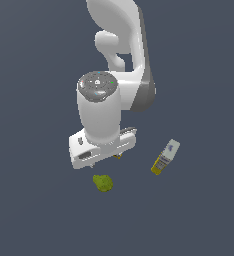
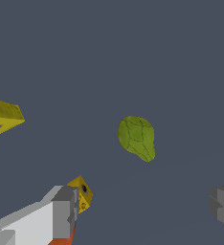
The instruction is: Pick up a designated object from a clutter of objects.
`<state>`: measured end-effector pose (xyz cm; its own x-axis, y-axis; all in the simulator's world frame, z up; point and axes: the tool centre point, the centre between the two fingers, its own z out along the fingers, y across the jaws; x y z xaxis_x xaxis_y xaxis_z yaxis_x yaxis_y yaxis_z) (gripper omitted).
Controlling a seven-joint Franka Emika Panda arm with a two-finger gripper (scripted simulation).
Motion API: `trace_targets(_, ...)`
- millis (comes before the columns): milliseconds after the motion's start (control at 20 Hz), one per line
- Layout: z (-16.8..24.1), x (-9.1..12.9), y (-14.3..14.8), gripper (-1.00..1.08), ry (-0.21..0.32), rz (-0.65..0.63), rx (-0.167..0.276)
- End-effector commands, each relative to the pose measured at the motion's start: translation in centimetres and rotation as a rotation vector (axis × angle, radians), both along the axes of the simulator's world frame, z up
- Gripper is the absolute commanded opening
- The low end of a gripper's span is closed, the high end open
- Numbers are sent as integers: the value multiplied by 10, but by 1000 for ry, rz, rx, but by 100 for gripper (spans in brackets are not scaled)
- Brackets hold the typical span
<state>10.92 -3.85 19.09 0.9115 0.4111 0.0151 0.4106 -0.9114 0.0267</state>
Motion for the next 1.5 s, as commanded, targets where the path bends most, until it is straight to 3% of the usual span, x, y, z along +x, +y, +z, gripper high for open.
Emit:
trace_targets(0,-23,9,-5,100,7,54,3)
trace_targets(600,-93,26,-20,100,25,201,14)
trace_targets(1100,-105,26,-21,100,27,212,15)
trace_targets(1450,-140,25,-21,100,27,214,15)
